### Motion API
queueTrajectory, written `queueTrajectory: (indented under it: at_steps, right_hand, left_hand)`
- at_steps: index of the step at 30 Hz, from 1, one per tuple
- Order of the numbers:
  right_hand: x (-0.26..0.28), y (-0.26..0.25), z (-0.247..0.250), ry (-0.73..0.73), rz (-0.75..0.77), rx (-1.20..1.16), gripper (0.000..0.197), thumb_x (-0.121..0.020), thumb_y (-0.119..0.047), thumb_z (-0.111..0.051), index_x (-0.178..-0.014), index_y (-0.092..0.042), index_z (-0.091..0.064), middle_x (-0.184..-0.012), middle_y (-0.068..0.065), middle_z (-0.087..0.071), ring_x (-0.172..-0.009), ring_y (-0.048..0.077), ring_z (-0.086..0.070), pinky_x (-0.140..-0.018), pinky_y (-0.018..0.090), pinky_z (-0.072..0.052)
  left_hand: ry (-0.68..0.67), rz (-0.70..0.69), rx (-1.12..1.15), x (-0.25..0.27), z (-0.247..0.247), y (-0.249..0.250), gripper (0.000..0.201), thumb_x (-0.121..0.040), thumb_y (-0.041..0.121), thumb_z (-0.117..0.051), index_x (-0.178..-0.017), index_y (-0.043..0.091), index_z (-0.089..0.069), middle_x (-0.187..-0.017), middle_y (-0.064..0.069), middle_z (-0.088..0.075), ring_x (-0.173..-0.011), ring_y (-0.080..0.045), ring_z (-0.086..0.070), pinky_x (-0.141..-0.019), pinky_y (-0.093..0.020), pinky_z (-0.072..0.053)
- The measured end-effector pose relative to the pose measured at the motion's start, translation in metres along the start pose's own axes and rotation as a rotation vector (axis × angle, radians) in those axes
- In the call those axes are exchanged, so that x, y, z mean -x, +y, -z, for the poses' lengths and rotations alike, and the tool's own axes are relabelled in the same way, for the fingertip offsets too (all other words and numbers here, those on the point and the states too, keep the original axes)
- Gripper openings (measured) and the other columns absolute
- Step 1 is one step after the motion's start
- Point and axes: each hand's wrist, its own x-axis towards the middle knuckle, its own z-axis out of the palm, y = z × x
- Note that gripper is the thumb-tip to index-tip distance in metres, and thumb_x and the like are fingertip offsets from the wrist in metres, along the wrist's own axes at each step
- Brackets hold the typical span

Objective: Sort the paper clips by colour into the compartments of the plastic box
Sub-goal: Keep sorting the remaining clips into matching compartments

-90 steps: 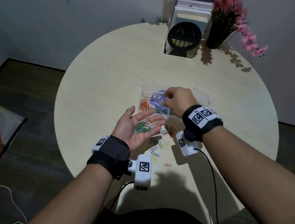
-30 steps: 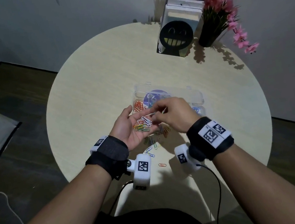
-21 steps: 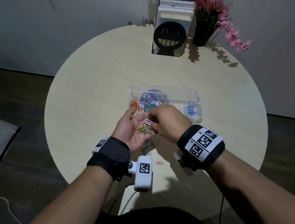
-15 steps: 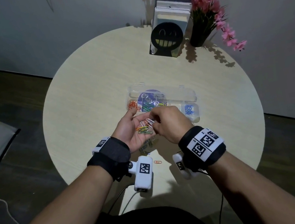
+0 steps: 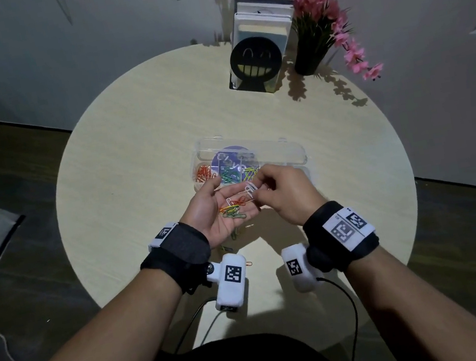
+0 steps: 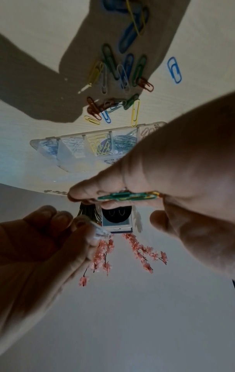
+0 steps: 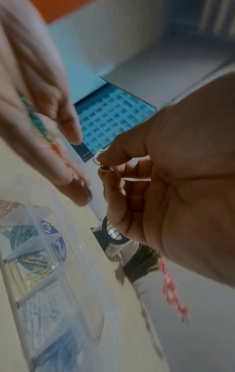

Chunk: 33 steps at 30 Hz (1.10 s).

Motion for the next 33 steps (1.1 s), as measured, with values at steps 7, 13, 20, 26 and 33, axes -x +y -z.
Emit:
queueTrajectory:
  at_steps: [7, 13, 20, 26, 33]
  right_hand:
    - [-0.026, 0.027, 0.031, 0.139, -0.170, -0.054, 0.020, -0.077, -0.006, -0.065, -0.067, -0.022, -0.057, -0.061, 0.002, -0.057, -0.054, 0.020, -0.056, -0.053, 0.024, -0.045]
    - [-0.058, 0.049, 0.028, 0.145, -0.345, 0.139, 0.015, -0.081, -0.009, -0.060, -0.091, -0.015, -0.070, -0.092, 0.010, -0.070, -0.090, 0.028, -0.066, -0.074, 0.024, -0.047]
    - [-0.048, 0.033, 0.027, 0.163, -0.205, 0.142, 0.016, -0.085, -0.007, -0.056, -0.095, -0.013, -0.068, -0.091, 0.007, -0.069, -0.061, 0.016, -0.057, -0.066, 0.020, -0.043]
    - [-0.010, -0.006, 0.015, -0.012, 0.117, 0.203, 0.017, -0.082, -0.016, -0.065, -0.097, -0.021, -0.071, -0.085, -0.006, -0.062, -0.077, 0.010, -0.055, -0.072, 0.024, -0.043]
    - [0.006, -0.022, -0.003, -0.165, 0.185, 0.397, 0.024, -0.083, -0.020, -0.065, -0.107, -0.021, -0.067, -0.100, 0.005, -0.056, -0.094, 0.022, -0.057, -0.079, 0.035, -0.048]
  left_hand:
    - [-0.010, 0.004, -0.004, -0.006, 0.004, 0.004, 0.053, -0.097, 0.039, -0.034, -0.114, -0.005, -0.058, -0.118, -0.028, -0.062, -0.099, -0.039, -0.066, -0.090, -0.045, -0.049]
    - [-0.019, 0.002, 0.032, -0.007, 0.005, 0.008, 0.051, -0.096, 0.037, -0.035, -0.111, -0.005, -0.059, -0.117, -0.027, -0.062, -0.097, -0.040, -0.066, -0.088, -0.047, -0.049]
    - [-0.028, 0.016, 0.015, -0.007, 0.003, 0.008, 0.051, -0.097, 0.037, -0.033, -0.118, -0.002, -0.057, -0.123, -0.026, -0.060, -0.100, -0.040, -0.065, -0.089, -0.048, -0.050]
    - [-0.051, 0.022, -0.005, -0.003, -0.004, 0.004, 0.053, -0.098, 0.040, -0.030, -0.125, 0.000, -0.053, -0.117, -0.025, -0.060, -0.096, -0.036, -0.062, -0.085, -0.047, -0.052]
    - [-0.094, 0.004, -0.002, 0.002, -0.005, -0.002, 0.054, -0.098, 0.039, -0.028, -0.124, -0.001, -0.054, -0.091, -0.016, -0.064, -0.067, -0.027, -0.066, -0.068, -0.038, -0.058]
